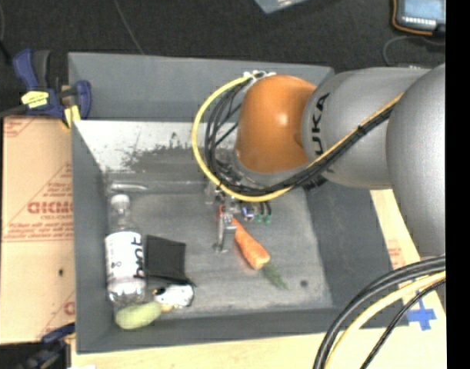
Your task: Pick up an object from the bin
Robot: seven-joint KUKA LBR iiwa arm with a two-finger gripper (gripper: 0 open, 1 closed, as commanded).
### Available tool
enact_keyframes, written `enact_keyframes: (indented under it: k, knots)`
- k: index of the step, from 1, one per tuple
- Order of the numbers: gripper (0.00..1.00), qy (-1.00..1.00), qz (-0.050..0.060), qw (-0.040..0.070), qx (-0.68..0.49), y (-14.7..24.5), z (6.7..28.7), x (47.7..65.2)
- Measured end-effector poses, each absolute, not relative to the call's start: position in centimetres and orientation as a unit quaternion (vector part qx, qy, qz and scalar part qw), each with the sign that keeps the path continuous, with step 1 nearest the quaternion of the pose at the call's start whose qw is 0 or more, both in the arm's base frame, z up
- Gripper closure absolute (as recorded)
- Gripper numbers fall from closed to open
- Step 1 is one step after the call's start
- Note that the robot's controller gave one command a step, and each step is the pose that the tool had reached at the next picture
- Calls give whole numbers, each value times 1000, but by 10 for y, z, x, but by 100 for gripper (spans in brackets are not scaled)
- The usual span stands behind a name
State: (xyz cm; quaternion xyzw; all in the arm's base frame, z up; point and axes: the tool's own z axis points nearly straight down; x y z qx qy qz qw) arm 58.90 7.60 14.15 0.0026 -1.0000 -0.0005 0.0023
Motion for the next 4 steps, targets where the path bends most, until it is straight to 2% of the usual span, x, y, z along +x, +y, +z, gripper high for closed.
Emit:
enact_keyframes:
  k: [1, 2, 3, 4]
  knots:
    - [0, -1000, -1, -2, 2, 76, 146, 591]
    - [0, -995, 1, -3, 99, 117, 114, 578]
    - [0, -992, -1, -1, 130, 160, 125, 570]
    - [0, -998, -2, -4, 57, 174, 133, 567]
